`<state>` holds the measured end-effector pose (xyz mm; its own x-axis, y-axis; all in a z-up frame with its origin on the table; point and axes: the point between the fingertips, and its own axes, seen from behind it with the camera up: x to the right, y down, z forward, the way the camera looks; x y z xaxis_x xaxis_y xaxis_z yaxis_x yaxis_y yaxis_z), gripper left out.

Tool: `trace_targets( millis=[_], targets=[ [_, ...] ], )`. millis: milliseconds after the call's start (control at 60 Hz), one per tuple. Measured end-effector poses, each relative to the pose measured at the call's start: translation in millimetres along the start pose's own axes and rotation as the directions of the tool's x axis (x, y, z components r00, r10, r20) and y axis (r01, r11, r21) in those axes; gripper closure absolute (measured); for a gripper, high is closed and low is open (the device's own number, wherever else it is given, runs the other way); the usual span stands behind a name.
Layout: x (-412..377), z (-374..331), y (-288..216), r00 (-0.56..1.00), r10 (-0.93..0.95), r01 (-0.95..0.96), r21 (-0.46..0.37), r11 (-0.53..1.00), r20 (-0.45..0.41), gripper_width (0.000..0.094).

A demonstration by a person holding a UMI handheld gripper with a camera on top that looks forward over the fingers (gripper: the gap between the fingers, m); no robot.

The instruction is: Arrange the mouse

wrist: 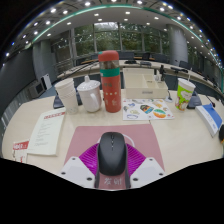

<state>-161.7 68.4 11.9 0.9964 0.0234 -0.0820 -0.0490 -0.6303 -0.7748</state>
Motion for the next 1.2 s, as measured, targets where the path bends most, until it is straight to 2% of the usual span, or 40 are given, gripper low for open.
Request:
trace_targets(
  millis=[183,217,283,300,350,567,783,983,1200],
  targets=[
    [0.6,10.0,16.4,1.000,-0.003,0.002,-0.023,1.000,-0.015,0.0443],
    [1.1,2.7,12.5,1.000,0.000,-0.001,-0.014,1.000,-0.016,0.0368],
    [1.8,-18.2,-1.3,1.000,-0.018,0.018,0.012,1.000,-0.011,0.0100],
    [2.9,-24.9,-3.9,1.000,-0.024,0.024,0.018,1.000,-0.015,0.0060],
    [3.3,-47.8,-11.2,0.999,-0.029,0.030,0.030,0.999,-0.021,0.0094],
    [5.7,-183.0,-31.4,0.999,-0.006,0.010,0.088,0.996,-0.053,0.0078],
    [0.9,-311.4,-11.2,0.996,0.019,-0.007,0.143,0.990,-0.087,0.0082],
    [-3.9,-388.8,23.7,0.993,0.004,0.016,0.163,0.986,-0.121,0.0081],
    [-0.7,-426.0,46.7,0.990,0.006,0.017,0.163,0.986,-0.137,0.0080]
  ],
)
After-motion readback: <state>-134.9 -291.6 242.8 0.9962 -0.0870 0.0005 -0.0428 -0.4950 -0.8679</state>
